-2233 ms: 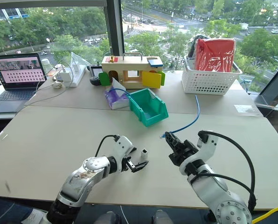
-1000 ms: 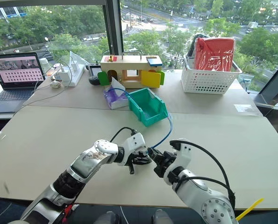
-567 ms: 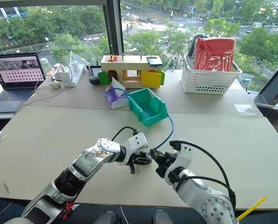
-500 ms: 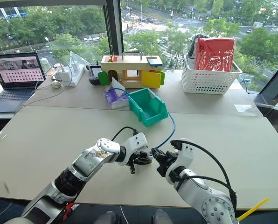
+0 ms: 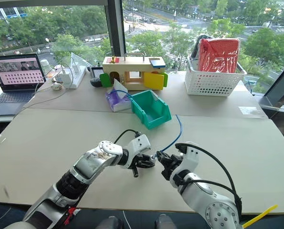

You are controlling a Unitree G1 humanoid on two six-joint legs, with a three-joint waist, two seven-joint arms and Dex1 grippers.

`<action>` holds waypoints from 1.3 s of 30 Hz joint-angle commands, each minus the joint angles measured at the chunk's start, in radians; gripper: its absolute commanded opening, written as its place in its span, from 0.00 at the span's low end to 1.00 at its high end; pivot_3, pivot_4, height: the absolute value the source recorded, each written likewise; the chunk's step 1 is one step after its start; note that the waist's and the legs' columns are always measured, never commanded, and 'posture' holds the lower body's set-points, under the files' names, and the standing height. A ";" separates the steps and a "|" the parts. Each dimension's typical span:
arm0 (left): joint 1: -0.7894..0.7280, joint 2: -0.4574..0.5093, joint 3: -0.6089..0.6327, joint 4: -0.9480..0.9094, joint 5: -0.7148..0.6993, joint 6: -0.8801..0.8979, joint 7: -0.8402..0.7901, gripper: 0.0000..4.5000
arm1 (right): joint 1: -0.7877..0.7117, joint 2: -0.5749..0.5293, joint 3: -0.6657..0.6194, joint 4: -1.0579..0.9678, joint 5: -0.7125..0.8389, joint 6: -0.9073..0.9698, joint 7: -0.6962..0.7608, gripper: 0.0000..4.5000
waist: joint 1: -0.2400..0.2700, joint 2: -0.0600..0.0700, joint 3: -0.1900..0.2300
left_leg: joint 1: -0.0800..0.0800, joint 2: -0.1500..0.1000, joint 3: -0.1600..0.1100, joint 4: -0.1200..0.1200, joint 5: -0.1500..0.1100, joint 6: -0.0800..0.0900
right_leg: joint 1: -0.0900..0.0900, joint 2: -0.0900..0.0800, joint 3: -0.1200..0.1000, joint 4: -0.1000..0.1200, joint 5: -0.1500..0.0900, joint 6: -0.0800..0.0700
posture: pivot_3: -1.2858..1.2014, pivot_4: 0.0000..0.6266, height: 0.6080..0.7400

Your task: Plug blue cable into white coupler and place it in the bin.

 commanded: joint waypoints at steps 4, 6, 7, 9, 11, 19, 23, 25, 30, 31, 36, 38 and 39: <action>-0.020 0.004 0.009 -0.033 -0.014 0.019 0.003 0.14 | -0.002 -0.010 -0.015 -0.011 -0.006 0.030 -0.016 0.00 | 0.000 0.000 0.000 | 0.000 0.000 0.000 0.000 0.000 0.000 | 0.000 0.000 0.000 0.000 0.000 0.000 | 0.52 0.24 0.98; -0.031 0.007 0.006 -0.040 -0.018 0.031 -0.005 0.14 | -0.020 -0.038 0.001 -0.014 -0.033 0.063 -0.016 0.00 | 0.000 0.000 0.000 | 0.000 0.000 0.000 0.000 0.000 0.000 | 0.000 0.000 0.000 0.000 0.000 0.000 | 0.52 0.24 0.98; -0.037 0.008 0.004 -0.043 -0.019 0.036 -0.008 0.14 | -0.029 -0.054 0.009 -0.017 -0.047 0.080 -0.015 0.00 | 0.000 0.000 0.000 | 0.000 0.000 0.000 0.000 0.000 0.000 | 0.000 0.000 0.000 0.000 0.000 0.000 | 0.52 0.24 0.98; -0.058 0.005 0.006 -0.049 -0.027 0.059 -0.011 0.14 | -0.053 -0.089 0.033 -0.023 -0.081 0.124 -0.010 0.00 | 0.000 0.000 0.000 | 0.000 0.000 0.000 0.000 0.000 0.000 | 0.000 0.000 0.000 0.000 0.000 0.000 | 0.52 0.24 0.98; -0.073 0.000 0.009 -0.055 -0.037 0.080 -0.009 0.14 | -0.066 -0.107 0.046 -0.027 -0.101 0.151 -0.005 0.00 | 0.000 0.000 0.000 | 0.000 0.000 0.000 0.000 0.000 0.000 | 0.000 0.000 0.000 0.000 0.000 0.000 | 0.52 0.24 0.98; -0.104 -0.041 0.049 -0.062 -0.079 0.183 0.039 0.14 | -0.068 -0.106 0.068 -0.040 -0.149 0.215 0.003 0.00 | 0.001 0.000 0.000 | 0.000 0.000 0.000 0.000 0.000 0.000 | 0.000 0.000 0.000 0.000 -0.001 0.001 | 0.52 0.24 0.98; -0.122 -0.079 0.079 -0.054 -0.096 0.220 0.083 0.14 | -0.043 -0.107 0.074 -0.036 -0.165 0.243 0.019 0.00 | 0.004 0.000 0.000 | 0.000 0.000 0.000 0.000 0.000 0.000 | 0.000 0.000 0.000 0.000 -0.003 0.005 | 0.52 0.24 0.98; -0.127 -0.092 0.085 -0.056 -0.100 0.231 0.103 0.14 | -0.041 -0.107 0.083 -0.035 -0.179 0.257 0.026 0.00 | 0.005 0.000 0.000 | 0.000 -0.001 0.000 0.000 0.000 0.000 | 0.000 0.000 0.000 0.000 -0.003 0.005 | 0.52 0.24 0.98; -0.123 -0.100 0.082 -0.079 -0.117 0.255 0.125 0.14 | -0.030 -0.101 0.099 -0.039 -0.183 0.290 0.045 0.00 | 0.007 0.000 0.000 | 0.000 -0.001 0.000 0.000 0.000 0.000 | 0.001 0.000 0.000 0.000 -0.003 0.005 | 0.52 0.24 0.98; -0.122 -0.100 0.081 -0.082 -0.121 0.258 0.129 0.14 | -0.028 -0.102 0.100 -0.041 -0.184 0.296 0.049 0.00 | 0.007 0.000 0.000 | 0.000 -0.001 -0.001 0.000 0.000 0.000 | 0.001 0.000 0.000 0.000 -0.003 0.005 | 0.52 0.24 0.98; -0.120 -0.106 0.076 -0.098 -0.140 0.271 0.147 0.14 | -0.033 -0.120 0.116 -0.055 -0.191 0.345 0.074 0.00 | 0.007 0.000 0.000 | 0.000 -0.001 -0.001 0.000 0.000 0.000 | 0.001 0.000 0.000 0.000 -0.003 0.005 | 0.52 0.24 0.98; -0.122 -0.118 0.077 -0.102 -0.146 0.277 0.156 0.14 | -0.031 -0.114 0.121 -0.052 -0.195 0.356 0.077 0.00 | 0.007 0.000 0.000 | 0.000 -0.001 -0.001 0.000 0.000 0.000 | 0.000 0.000 0.000 0.000 -0.003 0.005 | 0.52 0.24 0.98; -0.122 -0.123 0.078 -0.105 -0.150 0.279 0.159 0.14 | -0.030 -0.111 0.124 -0.046 -0.198 0.360 0.082 0.00 | 0.007 0.000 0.000 | 0.000 -0.001 -0.001 0.000 0.000 0.000 | 0.001 0.000 0.000 0.000 -0.003 0.005 | 0.52 0.24 0.98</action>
